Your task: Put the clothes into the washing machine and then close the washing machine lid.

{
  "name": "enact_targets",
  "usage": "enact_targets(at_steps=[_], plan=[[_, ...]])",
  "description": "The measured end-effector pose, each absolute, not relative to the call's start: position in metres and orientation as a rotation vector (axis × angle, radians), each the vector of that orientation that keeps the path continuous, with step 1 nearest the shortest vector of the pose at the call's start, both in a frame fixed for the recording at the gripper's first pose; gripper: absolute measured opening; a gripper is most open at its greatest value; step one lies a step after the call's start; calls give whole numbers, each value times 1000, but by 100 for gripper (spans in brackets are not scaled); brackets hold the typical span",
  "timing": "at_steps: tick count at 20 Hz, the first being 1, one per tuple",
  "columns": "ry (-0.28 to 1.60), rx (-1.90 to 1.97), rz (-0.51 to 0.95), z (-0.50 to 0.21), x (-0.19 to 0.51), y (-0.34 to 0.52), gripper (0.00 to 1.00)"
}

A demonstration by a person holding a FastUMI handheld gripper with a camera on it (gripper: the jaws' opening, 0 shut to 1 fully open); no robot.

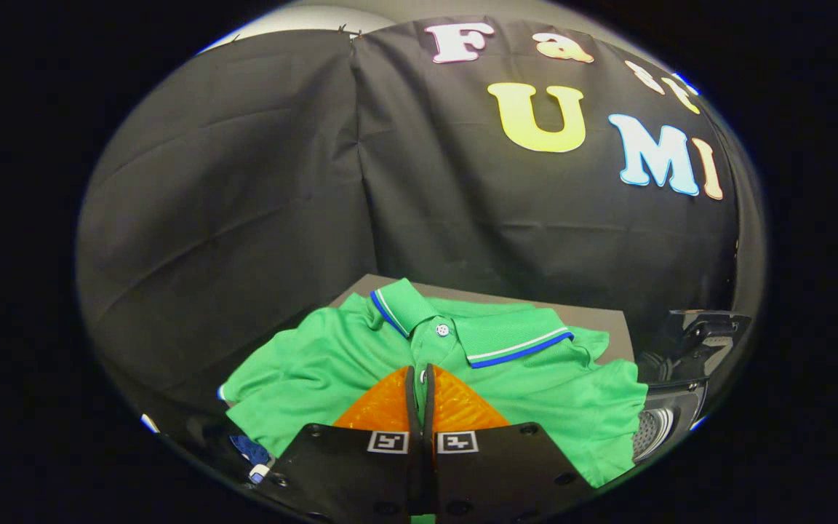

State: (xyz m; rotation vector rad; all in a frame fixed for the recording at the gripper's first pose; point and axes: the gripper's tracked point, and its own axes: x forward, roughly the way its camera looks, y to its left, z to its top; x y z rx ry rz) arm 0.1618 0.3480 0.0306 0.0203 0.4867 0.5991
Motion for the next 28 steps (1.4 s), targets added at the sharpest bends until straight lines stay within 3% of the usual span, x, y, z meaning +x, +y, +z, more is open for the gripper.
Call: enact_targets(at_steps=[13, 28], plan=[[334, 80, 520, 112, 190, 271, 1], [304, 78, 318, 108, 224, 105, 1]])
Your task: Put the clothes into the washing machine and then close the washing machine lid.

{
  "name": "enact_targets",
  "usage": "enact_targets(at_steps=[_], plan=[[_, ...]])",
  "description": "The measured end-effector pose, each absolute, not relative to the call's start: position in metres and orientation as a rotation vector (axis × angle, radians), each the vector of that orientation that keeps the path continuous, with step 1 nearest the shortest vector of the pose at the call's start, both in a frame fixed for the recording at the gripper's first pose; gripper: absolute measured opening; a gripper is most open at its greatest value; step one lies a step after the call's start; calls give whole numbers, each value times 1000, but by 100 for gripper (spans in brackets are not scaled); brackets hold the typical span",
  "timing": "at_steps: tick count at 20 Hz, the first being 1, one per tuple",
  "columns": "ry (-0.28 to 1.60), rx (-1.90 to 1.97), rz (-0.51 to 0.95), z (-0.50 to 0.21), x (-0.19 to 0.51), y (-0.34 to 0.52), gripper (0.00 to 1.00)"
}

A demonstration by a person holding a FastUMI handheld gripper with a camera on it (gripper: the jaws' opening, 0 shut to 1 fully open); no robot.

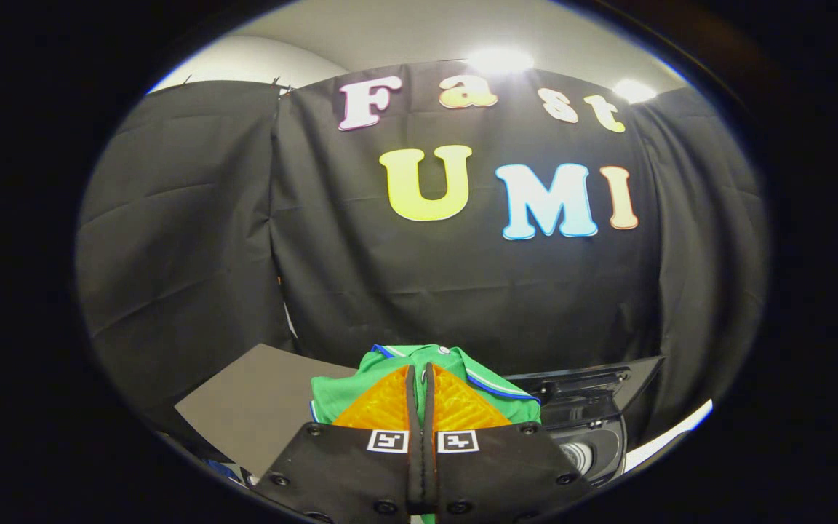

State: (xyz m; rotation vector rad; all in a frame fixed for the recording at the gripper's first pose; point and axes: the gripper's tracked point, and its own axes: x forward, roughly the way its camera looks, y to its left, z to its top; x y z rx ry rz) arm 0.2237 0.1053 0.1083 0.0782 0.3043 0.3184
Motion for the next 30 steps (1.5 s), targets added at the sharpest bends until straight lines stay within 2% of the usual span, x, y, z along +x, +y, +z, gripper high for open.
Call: enact_targets(at_steps=[13, 30], plan=[[353, 109, 189, 59, 255, -14, 1], [493, 54, 178, -88, 273, -66, 1]])
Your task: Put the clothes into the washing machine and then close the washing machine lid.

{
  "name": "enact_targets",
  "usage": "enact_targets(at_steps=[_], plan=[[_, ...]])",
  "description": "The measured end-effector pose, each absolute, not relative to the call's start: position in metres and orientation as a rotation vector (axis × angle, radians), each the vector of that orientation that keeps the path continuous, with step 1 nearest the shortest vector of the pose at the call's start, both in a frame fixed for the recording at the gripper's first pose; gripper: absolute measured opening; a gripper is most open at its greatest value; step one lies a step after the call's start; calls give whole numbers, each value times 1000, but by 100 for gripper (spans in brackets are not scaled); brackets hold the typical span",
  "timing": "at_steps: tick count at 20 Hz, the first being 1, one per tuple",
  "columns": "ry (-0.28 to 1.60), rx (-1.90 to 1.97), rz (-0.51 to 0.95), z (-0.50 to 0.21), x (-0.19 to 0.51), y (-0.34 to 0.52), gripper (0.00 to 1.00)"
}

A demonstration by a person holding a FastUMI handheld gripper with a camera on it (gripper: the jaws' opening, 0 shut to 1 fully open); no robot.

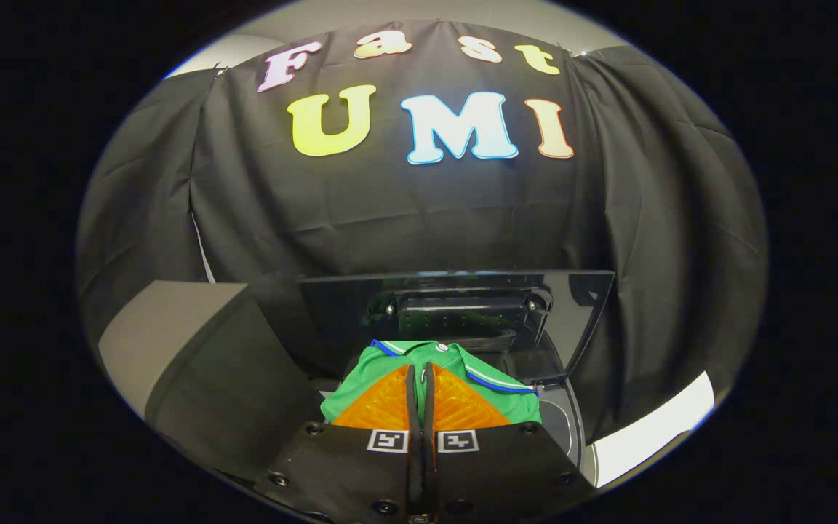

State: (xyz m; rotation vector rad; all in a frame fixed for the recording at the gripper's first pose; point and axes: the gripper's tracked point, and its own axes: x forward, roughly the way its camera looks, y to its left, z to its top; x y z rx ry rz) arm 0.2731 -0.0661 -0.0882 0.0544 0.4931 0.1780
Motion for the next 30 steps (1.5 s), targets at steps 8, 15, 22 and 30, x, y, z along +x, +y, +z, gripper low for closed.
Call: enact_targets(at_steps=[8, 15, 22, 30], plan=[[601, 37, 167, -155, 261, -77, 1], [714, 42, 140, -206, 247, -86, 1], [805, 93, 73, -234, 229, -92, 10], [730, 39, 59, -214, 234, -92, 97]])
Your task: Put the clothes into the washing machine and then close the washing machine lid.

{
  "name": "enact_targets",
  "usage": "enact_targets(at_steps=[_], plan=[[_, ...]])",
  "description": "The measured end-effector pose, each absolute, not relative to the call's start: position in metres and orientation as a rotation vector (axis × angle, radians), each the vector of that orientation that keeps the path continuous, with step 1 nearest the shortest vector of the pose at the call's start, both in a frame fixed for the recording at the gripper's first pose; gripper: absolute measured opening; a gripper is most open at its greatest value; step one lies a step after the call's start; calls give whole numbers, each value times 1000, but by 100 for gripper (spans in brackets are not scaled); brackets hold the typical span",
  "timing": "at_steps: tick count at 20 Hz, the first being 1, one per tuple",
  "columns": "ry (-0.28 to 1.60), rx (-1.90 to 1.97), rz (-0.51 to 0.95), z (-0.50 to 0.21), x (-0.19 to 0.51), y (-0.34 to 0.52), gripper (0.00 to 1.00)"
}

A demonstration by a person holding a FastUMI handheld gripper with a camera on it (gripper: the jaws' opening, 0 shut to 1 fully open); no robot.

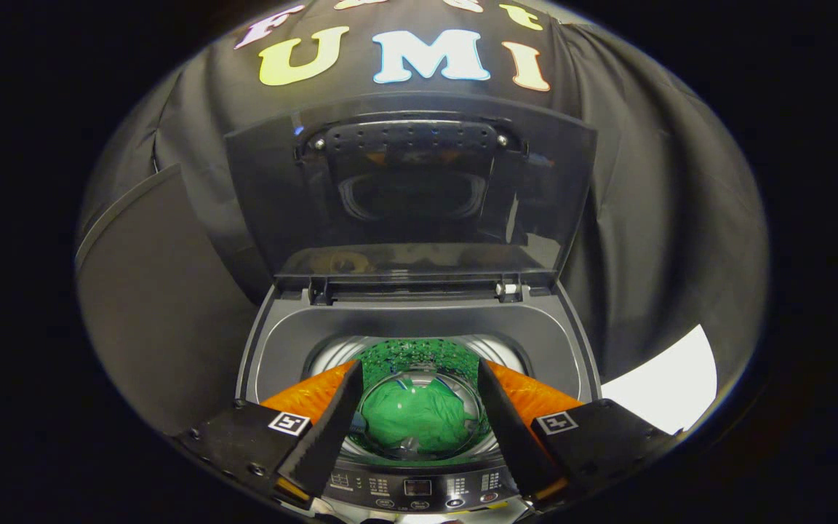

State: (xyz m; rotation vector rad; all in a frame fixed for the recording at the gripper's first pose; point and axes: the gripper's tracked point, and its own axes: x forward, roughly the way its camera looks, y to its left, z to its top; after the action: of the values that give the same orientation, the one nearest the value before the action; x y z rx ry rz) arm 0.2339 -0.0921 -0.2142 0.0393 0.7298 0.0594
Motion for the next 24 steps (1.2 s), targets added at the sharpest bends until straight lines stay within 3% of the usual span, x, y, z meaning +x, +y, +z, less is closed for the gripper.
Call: enact_targets(at_steps=[24], plan=[[356, 20, 73, -35, 326, -77, 97]])
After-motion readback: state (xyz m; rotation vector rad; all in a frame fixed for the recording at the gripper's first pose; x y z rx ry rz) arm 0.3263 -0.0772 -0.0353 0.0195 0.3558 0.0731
